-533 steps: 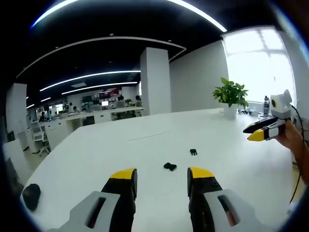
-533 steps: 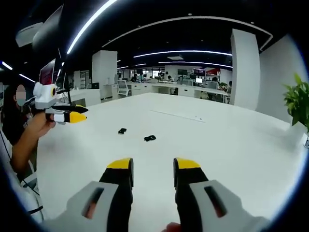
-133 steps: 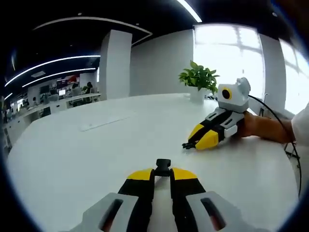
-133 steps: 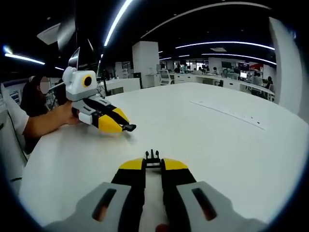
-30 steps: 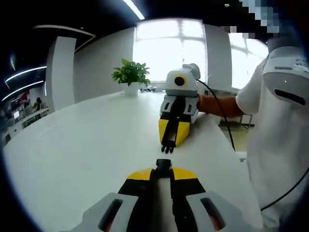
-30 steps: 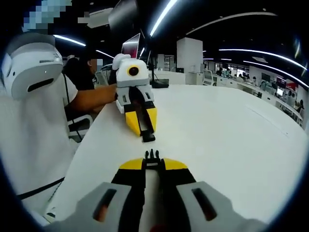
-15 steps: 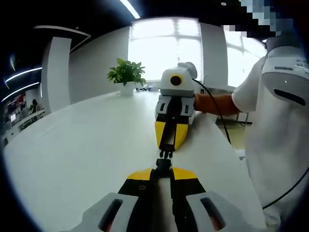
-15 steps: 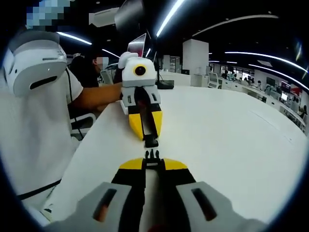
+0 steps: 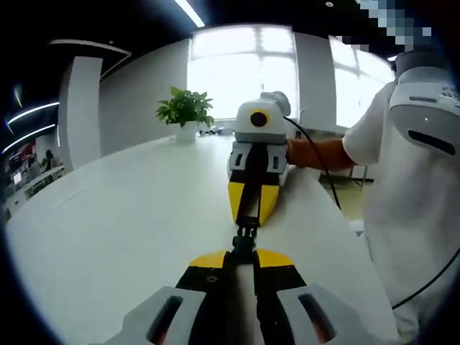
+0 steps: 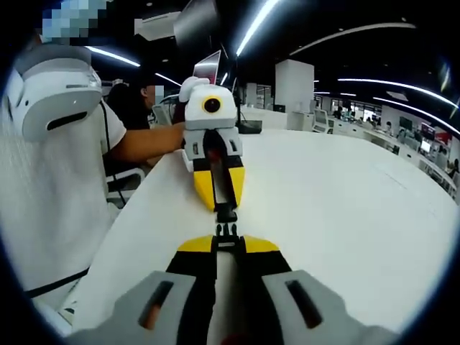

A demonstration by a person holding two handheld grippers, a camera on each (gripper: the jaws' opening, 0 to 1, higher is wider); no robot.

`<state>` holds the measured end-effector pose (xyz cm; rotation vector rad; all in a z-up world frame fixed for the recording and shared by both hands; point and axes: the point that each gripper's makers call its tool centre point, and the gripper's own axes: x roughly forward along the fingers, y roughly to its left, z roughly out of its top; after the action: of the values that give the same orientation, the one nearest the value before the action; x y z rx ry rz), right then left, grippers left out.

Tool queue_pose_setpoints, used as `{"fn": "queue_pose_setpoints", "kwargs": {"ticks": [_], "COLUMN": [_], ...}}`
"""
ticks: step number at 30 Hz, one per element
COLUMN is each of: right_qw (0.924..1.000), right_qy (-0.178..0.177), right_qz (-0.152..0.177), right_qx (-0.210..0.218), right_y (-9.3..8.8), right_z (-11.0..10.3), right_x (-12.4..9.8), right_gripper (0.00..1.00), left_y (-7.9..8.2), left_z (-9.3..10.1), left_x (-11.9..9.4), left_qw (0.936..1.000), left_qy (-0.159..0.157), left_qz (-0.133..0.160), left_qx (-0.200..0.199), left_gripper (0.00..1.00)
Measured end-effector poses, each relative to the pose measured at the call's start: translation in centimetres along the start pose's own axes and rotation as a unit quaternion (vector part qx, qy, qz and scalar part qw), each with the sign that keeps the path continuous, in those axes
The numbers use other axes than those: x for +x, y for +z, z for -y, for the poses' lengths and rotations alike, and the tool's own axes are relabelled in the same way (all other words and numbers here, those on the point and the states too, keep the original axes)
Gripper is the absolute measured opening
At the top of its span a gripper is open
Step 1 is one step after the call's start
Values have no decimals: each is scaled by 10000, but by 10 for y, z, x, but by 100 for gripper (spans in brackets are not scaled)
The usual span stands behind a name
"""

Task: Snap the two parts of the plastic buckle together until the buckle closes and remains connected.

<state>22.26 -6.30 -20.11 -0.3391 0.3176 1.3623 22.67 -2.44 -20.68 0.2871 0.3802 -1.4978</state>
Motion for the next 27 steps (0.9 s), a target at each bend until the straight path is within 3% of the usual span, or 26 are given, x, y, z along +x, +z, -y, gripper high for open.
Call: {"fn": "queue_pose_setpoints", "kwargs": {"ticks": [27], "right_qw": [10000], "right_qy": [22], "right_qz": [14], "right_qx": [-35], "right_y": [1], "right_z": [-2], "right_x": [1], "right_gripper": [12], "left_y": [2], "left_z": [4], "left_x": [4], "left_qw": [9999], "left_qy": [-129], "left_qz": [56], "left_qx": [32], "left_gripper": [12]}}
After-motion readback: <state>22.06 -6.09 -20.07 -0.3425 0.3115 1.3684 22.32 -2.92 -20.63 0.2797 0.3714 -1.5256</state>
